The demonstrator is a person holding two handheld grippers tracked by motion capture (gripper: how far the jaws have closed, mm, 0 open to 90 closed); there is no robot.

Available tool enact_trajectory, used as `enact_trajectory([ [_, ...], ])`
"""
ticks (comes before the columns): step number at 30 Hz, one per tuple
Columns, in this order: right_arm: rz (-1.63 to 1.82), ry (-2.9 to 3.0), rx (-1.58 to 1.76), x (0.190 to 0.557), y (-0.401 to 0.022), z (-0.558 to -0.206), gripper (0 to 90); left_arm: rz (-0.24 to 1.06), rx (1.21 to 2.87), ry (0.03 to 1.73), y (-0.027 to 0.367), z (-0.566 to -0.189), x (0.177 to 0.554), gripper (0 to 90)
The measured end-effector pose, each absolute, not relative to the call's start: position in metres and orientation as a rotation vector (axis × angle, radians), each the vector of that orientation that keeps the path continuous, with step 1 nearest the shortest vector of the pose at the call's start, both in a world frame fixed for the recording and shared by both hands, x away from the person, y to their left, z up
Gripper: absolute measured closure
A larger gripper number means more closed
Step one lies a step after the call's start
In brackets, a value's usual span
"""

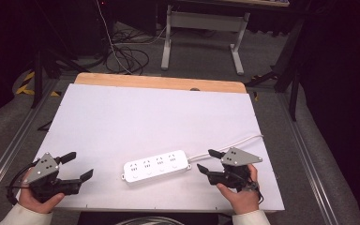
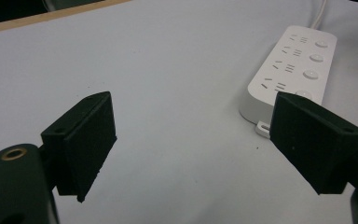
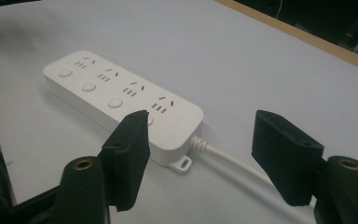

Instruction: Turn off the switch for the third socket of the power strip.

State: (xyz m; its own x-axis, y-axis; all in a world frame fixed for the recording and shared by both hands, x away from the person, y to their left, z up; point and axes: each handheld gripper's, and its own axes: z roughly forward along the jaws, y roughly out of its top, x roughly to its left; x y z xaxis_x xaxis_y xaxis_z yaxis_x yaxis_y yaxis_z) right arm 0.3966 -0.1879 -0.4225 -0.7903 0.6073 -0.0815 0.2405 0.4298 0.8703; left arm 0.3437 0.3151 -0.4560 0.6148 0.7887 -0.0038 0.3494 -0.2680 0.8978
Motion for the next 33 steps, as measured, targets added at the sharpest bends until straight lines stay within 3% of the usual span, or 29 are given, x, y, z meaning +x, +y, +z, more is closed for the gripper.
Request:
enact_trajectory([
  [27,1.321,2.387,0.599,0.408,-0.139,-0.413,38.8,0.559,1.864,0.917,0.316,-0.456,0.344,15.0],
  [28,1.317,2.388,0.598,0.407,-0.139,-0.413,39.9,0.559,1.864,0.917,0.316,-0.456,0.344,15.0],
  [29,1.310,2.382,0.574,0.406,-0.138,-0.413,48.8,0.558,1.867,0.918,0.316,-0.456,0.344,15.1],
  [30,1.310,2.382,0.574,0.406,-0.138,-0.413,48.8,0.560,1.866,0.920,0.316,-0.456,0.344,15.1],
  [33,1.303,2.375,0.524,0.402,-0.135,-0.412,64.2,0.560,1.864,0.919,0.316,-0.456,0.344,15.0],
])
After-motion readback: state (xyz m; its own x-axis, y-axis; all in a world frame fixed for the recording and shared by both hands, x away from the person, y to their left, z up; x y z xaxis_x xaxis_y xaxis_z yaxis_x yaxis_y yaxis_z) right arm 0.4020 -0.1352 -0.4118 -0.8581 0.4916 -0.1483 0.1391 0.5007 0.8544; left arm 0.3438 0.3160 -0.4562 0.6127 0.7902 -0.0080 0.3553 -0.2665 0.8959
